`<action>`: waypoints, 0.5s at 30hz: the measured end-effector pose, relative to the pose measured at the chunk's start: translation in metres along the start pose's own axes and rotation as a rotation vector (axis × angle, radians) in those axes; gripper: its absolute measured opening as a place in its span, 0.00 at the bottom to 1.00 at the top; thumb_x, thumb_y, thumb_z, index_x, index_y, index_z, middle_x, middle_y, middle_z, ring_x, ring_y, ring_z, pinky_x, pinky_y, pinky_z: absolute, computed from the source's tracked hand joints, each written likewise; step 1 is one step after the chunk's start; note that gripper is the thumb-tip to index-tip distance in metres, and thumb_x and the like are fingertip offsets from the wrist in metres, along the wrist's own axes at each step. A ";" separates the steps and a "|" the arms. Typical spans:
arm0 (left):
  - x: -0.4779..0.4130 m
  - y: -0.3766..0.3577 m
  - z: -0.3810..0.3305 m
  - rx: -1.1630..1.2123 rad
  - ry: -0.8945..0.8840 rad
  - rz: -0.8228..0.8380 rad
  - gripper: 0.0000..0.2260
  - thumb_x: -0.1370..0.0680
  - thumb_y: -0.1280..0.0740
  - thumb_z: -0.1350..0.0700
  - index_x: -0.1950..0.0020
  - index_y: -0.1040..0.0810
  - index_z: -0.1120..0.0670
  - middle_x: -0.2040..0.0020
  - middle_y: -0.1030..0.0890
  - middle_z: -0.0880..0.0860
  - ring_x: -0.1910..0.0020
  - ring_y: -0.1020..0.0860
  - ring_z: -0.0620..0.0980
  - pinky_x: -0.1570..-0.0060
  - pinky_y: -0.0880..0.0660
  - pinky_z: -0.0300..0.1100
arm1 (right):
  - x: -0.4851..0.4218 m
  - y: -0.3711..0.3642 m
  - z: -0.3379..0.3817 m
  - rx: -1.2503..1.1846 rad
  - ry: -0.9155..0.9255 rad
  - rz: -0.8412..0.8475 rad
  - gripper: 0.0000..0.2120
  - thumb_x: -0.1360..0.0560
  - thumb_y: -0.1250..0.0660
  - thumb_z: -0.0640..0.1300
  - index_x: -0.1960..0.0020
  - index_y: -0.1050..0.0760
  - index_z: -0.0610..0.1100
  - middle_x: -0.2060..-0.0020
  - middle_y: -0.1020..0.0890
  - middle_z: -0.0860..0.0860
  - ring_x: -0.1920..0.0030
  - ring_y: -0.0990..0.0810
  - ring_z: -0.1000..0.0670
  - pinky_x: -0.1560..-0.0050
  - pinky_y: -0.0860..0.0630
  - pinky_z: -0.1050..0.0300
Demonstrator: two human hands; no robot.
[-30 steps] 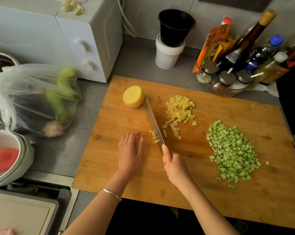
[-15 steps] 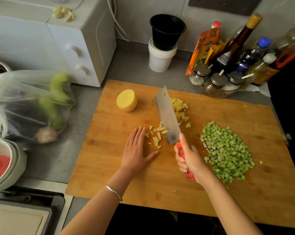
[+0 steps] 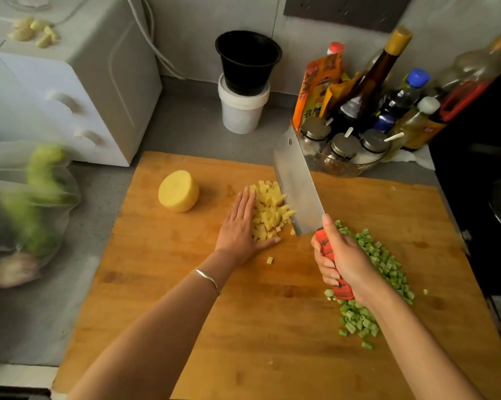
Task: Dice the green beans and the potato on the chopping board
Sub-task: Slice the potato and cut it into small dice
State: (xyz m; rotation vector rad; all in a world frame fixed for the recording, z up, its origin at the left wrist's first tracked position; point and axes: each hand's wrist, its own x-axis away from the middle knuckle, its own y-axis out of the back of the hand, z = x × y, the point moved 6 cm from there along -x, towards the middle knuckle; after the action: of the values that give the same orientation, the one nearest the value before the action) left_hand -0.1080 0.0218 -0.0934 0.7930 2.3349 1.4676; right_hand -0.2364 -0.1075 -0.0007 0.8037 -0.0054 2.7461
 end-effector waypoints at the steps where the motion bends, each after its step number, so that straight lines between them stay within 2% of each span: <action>1: -0.007 0.001 -0.002 0.016 -0.005 -0.007 0.53 0.34 0.43 0.25 0.23 0.64 0.53 0.22 0.61 0.51 0.24 0.62 0.48 0.25 0.59 0.45 | -0.002 0.001 0.000 -0.007 -0.004 0.002 0.26 0.25 0.46 0.65 0.65 0.34 0.42 0.78 0.38 0.49 0.82 0.41 0.53 0.82 0.42 0.64; 4: -0.020 0.000 -0.007 0.091 -0.042 0.001 0.52 0.34 0.43 0.25 0.22 0.60 0.52 0.22 0.59 0.50 0.24 0.60 0.47 0.25 0.55 0.48 | -0.008 0.003 0.000 -0.036 -0.022 0.020 0.26 0.23 0.46 0.64 0.66 0.34 0.42 0.79 0.38 0.50 0.83 0.41 0.54 0.82 0.41 0.64; 6: -0.018 0.004 -0.007 0.138 -0.075 -0.055 0.49 0.32 0.45 0.25 0.22 0.59 0.52 0.22 0.58 0.50 0.24 0.60 0.47 0.25 0.56 0.48 | -0.009 0.002 -0.001 -0.064 -0.037 0.038 0.26 0.23 0.46 0.64 0.65 0.34 0.42 0.79 0.38 0.50 0.82 0.41 0.54 0.82 0.41 0.64; 10: 0.001 0.030 -0.021 0.203 -0.213 -0.245 0.33 0.20 0.53 0.37 0.22 0.55 0.54 0.21 0.56 0.52 0.23 0.59 0.48 0.25 0.58 0.48 | -0.013 0.000 -0.002 -0.178 -0.109 0.067 0.26 0.22 0.48 0.64 0.65 0.34 0.43 0.77 0.39 0.50 0.82 0.42 0.55 0.82 0.41 0.63; 12: 0.007 0.036 -0.039 0.219 -0.263 -0.260 0.30 0.19 0.55 0.40 0.22 0.55 0.54 0.22 0.55 0.52 0.23 0.58 0.48 0.25 0.59 0.45 | -0.016 -0.004 -0.002 -0.228 -0.144 0.080 0.27 0.22 0.49 0.65 0.65 0.35 0.44 0.78 0.39 0.51 0.82 0.42 0.55 0.82 0.42 0.64; 15: 0.000 0.036 -0.054 0.322 -0.208 -0.260 0.27 0.18 0.53 0.43 0.23 0.57 0.53 0.22 0.56 0.50 0.24 0.59 0.45 0.25 0.60 0.42 | -0.020 -0.014 -0.002 -0.281 -0.179 0.113 0.27 0.22 0.49 0.66 0.65 0.35 0.44 0.78 0.40 0.51 0.83 0.43 0.56 0.83 0.43 0.64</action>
State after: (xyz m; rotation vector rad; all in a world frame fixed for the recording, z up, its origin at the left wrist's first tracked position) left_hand -0.1238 -0.0058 -0.0371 0.6488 2.4309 0.8744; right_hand -0.2177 -0.0993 -0.0138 0.9884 -0.4753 2.6794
